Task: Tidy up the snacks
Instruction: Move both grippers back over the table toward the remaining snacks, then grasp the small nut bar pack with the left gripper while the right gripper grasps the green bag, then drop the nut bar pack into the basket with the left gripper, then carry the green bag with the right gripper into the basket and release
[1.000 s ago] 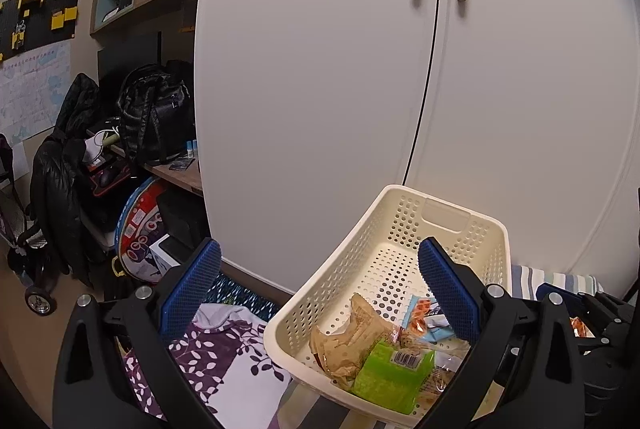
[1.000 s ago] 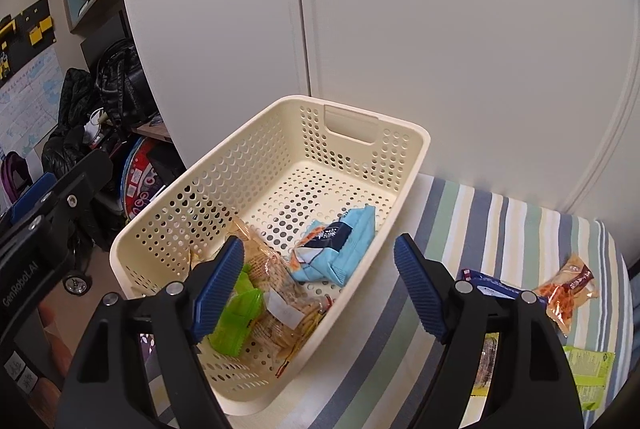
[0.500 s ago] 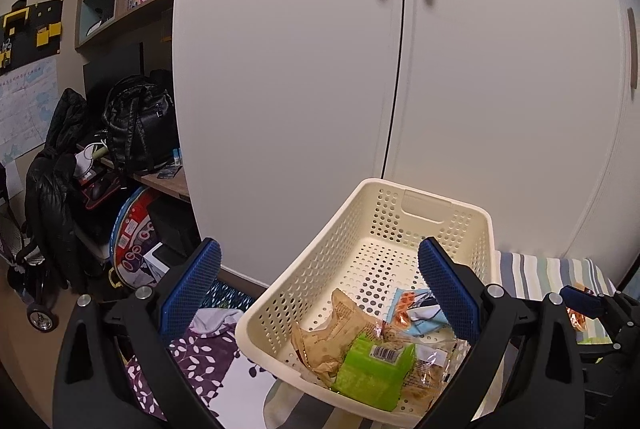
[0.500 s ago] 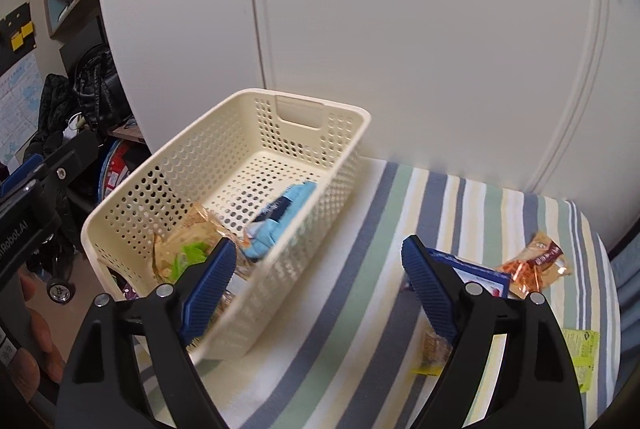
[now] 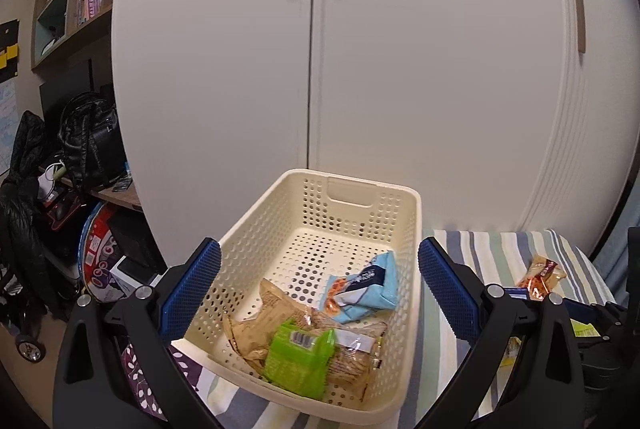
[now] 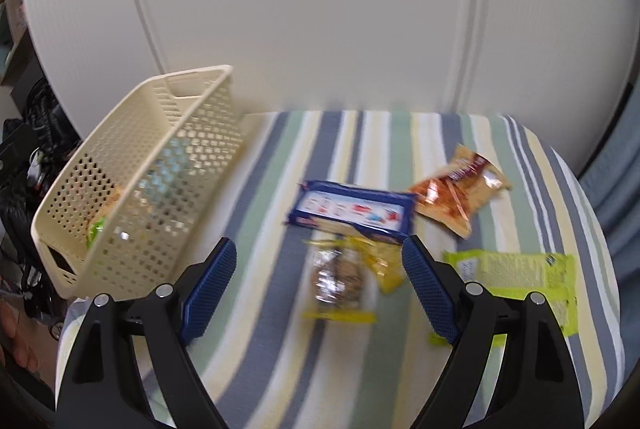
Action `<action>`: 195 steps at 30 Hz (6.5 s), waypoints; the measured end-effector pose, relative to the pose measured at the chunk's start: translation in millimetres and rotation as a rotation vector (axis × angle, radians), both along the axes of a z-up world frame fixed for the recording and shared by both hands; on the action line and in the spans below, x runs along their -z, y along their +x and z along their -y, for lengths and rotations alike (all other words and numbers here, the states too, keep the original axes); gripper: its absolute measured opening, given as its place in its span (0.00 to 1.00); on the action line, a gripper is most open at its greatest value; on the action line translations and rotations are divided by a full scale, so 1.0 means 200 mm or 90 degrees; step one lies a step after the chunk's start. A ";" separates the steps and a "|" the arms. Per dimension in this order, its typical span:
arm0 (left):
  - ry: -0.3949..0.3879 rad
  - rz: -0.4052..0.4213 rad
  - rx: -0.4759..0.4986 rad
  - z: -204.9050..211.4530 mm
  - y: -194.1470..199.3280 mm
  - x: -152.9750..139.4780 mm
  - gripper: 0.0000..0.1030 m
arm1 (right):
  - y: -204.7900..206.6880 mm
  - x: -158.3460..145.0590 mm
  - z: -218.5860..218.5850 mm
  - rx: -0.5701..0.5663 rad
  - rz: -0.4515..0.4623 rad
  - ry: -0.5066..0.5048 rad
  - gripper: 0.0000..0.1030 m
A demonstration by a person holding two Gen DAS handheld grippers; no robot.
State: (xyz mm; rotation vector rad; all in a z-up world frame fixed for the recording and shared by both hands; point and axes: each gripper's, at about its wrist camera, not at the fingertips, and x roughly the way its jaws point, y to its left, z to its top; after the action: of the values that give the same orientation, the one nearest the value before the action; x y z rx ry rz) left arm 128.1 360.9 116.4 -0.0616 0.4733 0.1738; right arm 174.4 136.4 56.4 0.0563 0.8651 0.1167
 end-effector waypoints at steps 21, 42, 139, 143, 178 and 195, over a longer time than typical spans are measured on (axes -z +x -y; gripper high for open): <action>0.012 -0.072 0.198 0.51 0.04 0.17 0.97 | -0.10 0.16 0.71 0.161 -0.051 0.023 0.93; 0.071 -0.103 0.235 0.68 0.06 0.25 0.97 | 0.05 0.29 0.71 0.111 -0.118 -0.026 0.95; -0.095 -0.131 0.078 0.07 0.26 0.07 0.37 | -0.02 0.25 0.57 -0.082 -0.090 -0.149 0.67; -0.096 -0.131 0.030 -0.03 0.28 0.11 0.37 | -0.03 0.24 0.57 -0.069 -0.082 -0.150 0.67; -0.060 -0.103 -0.053 -0.13 0.25 0.24 0.97 | -0.16 -0.13 0.23 -0.064 0.060 -0.157 0.67; -0.081 -0.087 -0.088 -0.25 0.21 0.21 0.97 | -0.05 -0.29 -0.16 -0.140 0.076 -0.079 0.67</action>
State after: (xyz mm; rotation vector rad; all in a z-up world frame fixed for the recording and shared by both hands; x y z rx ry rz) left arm 169.4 410.3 74.9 -0.2078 0.6165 0.2849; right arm 164.9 169.0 114.9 -0.1606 0.7559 0.2688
